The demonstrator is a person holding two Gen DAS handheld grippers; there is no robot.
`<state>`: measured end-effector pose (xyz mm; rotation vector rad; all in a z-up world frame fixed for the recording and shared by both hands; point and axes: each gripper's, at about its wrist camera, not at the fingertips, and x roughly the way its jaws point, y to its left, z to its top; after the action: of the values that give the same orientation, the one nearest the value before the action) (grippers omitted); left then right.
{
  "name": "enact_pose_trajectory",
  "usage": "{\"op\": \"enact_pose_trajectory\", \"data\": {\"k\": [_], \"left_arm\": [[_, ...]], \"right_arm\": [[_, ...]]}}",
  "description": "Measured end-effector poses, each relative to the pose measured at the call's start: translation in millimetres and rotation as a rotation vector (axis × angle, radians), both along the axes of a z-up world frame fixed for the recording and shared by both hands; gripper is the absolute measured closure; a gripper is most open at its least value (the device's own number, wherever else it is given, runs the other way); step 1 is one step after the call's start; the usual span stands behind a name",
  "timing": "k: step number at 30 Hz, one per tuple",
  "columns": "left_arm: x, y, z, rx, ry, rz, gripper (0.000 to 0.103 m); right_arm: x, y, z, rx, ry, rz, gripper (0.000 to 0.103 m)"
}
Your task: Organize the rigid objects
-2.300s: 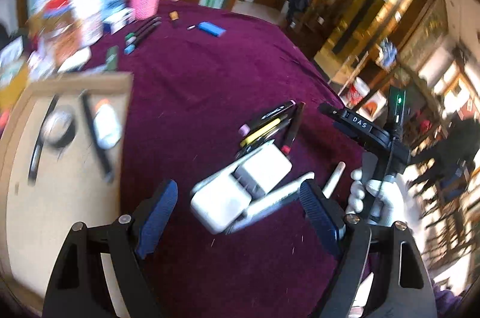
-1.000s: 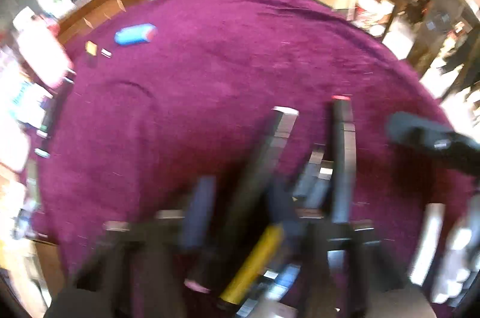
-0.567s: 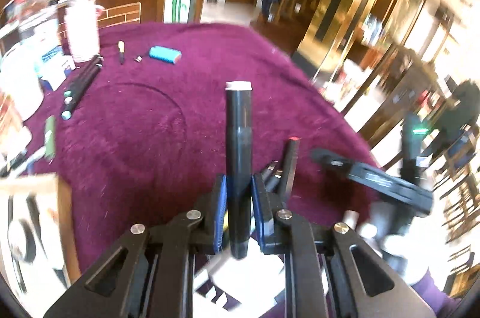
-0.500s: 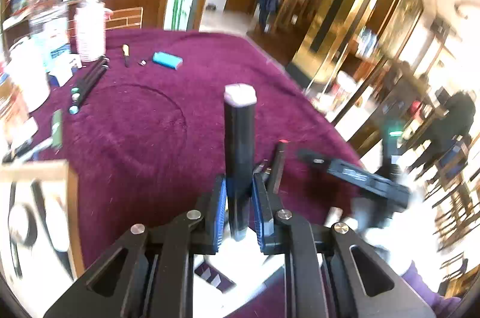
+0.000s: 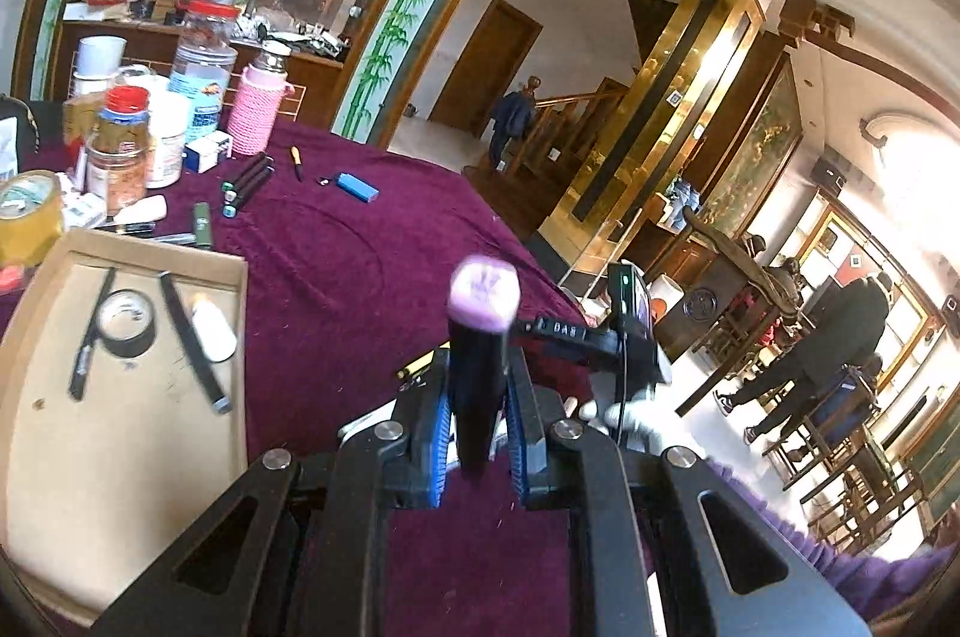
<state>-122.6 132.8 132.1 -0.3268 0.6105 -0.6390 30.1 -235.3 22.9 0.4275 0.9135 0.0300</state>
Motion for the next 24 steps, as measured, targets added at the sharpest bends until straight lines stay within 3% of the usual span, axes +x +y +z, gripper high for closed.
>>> {"op": "enact_pose_trajectory", "data": {"k": [1,3,4,5,11,16,20,24], "left_arm": [[-2.6,4.3,-0.8,-0.005,-0.001,-0.001,0.087],[-7.6,11.0,-5.0,-0.017,-0.002,-0.01,0.087],[-10.5,13.8,-6.3,-0.02,-0.002,-0.014,0.087],[-13.7,15.3,-7.5,-0.023,-0.002,-0.018,0.087],[-24.8,32.1,-13.6,-0.052,-0.008,-0.035,0.087],[-30.5,41.7,-14.9,-0.071,-0.011,-0.029,0.087],[-35.2,45.4,-15.2,-0.073,-0.015,-0.022,0.087],[-36.3,49.4,-16.7,-0.077,-0.005,-0.015,0.087]], "right_arm": [[0.7,7.9,3.8,-0.029,0.005,0.012,0.022],[3.1,21.7,5.9,-0.074,0.026,0.04,0.041],[5.5,29.2,4.2,-0.089,0.05,0.059,0.059],[8.9,36.5,0.7,-0.107,0.084,0.071,0.069],[18.6,54.8,-3.1,-0.181,0.136,0.02,0.069],[26.5,53.8,-6.0,-0.132,0.126,-0.04,0.069],[19.8,53.3,-3.3,-0.112,0.095,-0.038,0.087],[0.4,44.1,9.8,-0.04,0.032,-0.043,0.088]]}}
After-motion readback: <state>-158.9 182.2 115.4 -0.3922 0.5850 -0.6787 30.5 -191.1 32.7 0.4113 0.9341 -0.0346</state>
